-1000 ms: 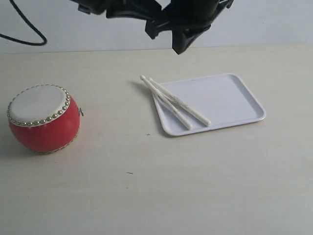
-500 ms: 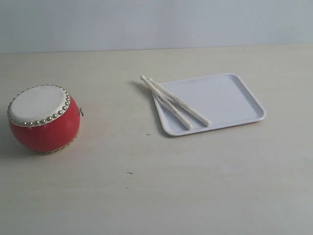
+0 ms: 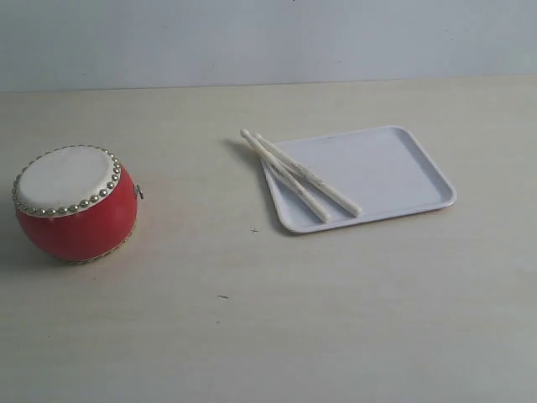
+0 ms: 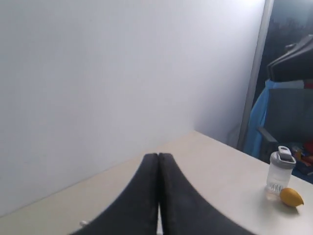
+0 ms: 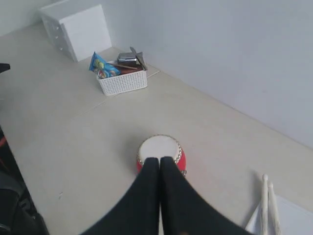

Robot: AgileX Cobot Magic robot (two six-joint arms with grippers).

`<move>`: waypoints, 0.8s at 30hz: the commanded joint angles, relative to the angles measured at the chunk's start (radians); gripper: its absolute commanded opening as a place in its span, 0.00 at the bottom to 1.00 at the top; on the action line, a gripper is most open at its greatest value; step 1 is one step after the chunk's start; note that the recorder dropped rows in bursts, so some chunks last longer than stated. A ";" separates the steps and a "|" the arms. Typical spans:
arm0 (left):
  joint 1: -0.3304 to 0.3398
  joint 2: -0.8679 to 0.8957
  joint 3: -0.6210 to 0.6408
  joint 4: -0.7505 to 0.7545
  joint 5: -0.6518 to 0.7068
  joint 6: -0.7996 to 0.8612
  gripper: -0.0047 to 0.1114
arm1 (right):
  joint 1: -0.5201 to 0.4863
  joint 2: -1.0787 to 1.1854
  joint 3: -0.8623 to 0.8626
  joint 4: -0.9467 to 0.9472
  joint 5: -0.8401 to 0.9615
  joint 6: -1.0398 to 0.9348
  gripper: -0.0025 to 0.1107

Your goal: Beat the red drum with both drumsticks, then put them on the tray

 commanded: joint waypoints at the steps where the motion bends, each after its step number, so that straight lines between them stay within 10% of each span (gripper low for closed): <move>1: -0.005 -0.142 0.099 0.001 -0.065 -0.028 0.04 | 0.002 -0.166 0.238 0.006 -0.178 -0.022 0.02; 24: -0.005 -0.526 0.675 -0.062 -0.237 -0.099 0.04 | 0.002 -0.878 1.226 0.288 -0.741 -0.274 0.02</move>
